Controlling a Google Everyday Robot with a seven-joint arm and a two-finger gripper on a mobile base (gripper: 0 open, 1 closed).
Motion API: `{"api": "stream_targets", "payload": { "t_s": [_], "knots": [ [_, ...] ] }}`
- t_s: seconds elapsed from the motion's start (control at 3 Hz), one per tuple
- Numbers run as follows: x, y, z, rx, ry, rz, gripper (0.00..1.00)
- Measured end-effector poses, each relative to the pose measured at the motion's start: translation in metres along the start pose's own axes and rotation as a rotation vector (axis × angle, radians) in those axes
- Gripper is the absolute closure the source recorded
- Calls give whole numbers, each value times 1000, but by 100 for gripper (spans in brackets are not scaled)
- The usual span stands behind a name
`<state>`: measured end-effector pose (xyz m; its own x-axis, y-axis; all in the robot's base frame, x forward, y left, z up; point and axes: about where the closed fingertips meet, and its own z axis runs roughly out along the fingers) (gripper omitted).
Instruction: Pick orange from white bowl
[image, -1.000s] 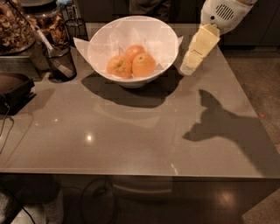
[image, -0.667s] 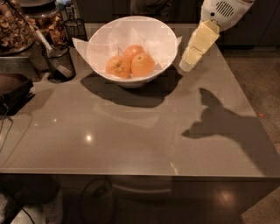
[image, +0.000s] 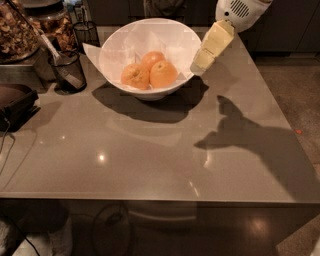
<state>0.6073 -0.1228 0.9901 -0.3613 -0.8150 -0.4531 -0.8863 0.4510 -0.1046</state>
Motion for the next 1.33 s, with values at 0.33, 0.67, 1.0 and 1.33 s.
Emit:
{"api": "stream_targets", "payload": {
  "t_s": [0.33,0.67,1.0,1.33],
  "knots": [
    [-47,-4,25,6,50,-75,0],
    [-50,-5,27,11,35,-75,0],
    [-61,-11,39,10,17,-80,0],
    [-75,-13,55,-2,17,-96,19]
  ]
}}
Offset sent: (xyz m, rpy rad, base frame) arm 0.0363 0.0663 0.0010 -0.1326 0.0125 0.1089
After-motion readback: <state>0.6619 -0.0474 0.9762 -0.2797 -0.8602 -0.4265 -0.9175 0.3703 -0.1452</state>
